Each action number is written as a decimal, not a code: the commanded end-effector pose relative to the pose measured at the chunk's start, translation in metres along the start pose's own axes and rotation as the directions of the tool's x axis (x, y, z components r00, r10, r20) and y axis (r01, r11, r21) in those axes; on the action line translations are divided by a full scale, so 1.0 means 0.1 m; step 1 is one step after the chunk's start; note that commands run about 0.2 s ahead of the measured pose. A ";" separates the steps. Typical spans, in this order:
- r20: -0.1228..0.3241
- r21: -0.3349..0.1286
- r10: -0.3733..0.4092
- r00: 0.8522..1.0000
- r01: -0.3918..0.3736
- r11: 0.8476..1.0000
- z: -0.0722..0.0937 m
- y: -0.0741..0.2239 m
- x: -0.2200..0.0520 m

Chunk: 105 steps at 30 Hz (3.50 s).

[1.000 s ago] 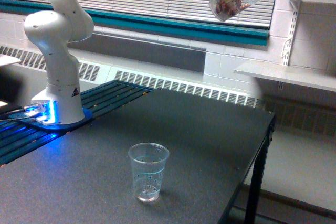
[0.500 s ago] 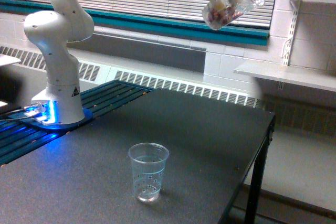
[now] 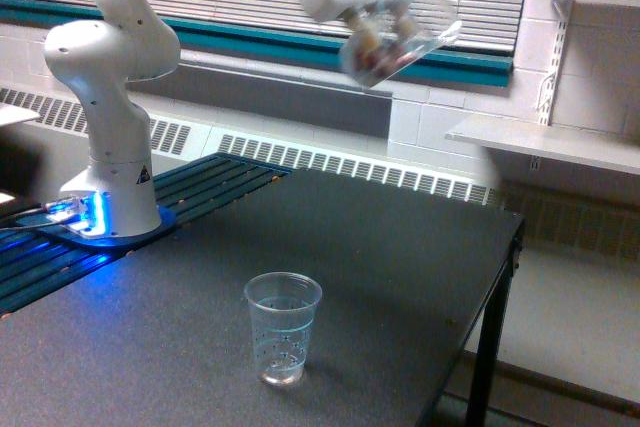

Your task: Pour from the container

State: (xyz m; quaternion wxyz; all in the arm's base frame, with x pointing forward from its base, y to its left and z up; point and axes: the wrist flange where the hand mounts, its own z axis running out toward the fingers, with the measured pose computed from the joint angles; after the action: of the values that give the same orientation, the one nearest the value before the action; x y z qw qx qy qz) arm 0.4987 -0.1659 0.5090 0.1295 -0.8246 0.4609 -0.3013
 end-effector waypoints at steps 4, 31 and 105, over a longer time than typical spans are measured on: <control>0.000 -0.055 -0.119 0.993 0.118 0.991 -0.05 0.59 0.12; 0.107 -0.178 -0.288 0.951 0.304 0.936 0.17 1.50 0.04; 0.232 -0.517 -0.295 0.927 0.374 0.770 0.43 1.97 -0.52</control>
State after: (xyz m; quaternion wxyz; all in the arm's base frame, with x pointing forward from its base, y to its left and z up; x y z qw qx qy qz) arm 0.3689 -0.2331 0.3565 -0.1358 -0.9274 0.3302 -0.1117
